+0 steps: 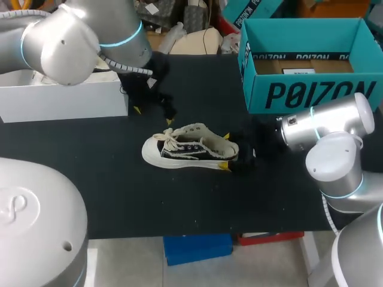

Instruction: Take the shoe out of the shoebox, open the shoe tongue, remove and reinsert the insole, then place the shoe into the shoebox

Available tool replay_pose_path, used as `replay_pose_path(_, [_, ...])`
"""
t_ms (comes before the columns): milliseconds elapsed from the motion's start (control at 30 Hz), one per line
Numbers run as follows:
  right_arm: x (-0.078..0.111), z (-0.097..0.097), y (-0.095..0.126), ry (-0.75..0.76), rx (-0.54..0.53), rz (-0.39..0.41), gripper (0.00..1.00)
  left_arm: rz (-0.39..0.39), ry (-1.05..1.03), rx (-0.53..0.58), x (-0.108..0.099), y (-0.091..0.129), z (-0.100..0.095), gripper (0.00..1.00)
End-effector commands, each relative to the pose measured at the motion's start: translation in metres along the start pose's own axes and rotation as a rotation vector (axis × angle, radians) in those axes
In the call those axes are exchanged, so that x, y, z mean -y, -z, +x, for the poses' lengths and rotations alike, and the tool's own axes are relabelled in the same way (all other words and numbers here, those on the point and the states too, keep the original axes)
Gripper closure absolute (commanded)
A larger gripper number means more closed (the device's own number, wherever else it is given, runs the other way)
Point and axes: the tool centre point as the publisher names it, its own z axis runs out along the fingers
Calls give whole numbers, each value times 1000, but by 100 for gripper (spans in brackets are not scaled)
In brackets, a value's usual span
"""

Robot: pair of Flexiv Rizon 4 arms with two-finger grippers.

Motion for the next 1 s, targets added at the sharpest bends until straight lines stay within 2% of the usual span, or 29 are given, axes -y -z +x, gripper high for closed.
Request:
replay_pose_path(33, [1, 1, 0, -2, -1, 4, 100, -106, 502, 319, 7, -6, 20, 0])
replay_pose_path(100, [1, 1, 0, -2, -1, 4, 100, -105, 548, 347, 5, -13, 33, 0])
replay_pose_path(200, [1, 1, 0, -2, -1, 4, 100, -144, 571, 318, 3, -21, 46, 0])
replay_pose_path(267, [1, 1, 0, -2, -1, 4, 100, -137, 615, 418, 5, -31, 52, 0])
replay_pose_path(300, [1, 1, 0, -2, -1, 4, 100, -144, 606, 401, 6, -33, 54, 0])
replay_pose_path(633, [1, 1, 0, -2, -1, 4, 100, -162, 609, 485, 19, -52, 62, 0])
replay_pose_path(867, [1, 1, 0, -2, -1, 4, 100, -151, 449, 435, 22, -66, 77, 0])
replay_pose_path(1000, [1, 1, 0, -2, -1, 4, 100, -154, 420, 454, 24, -73, 82, 0])
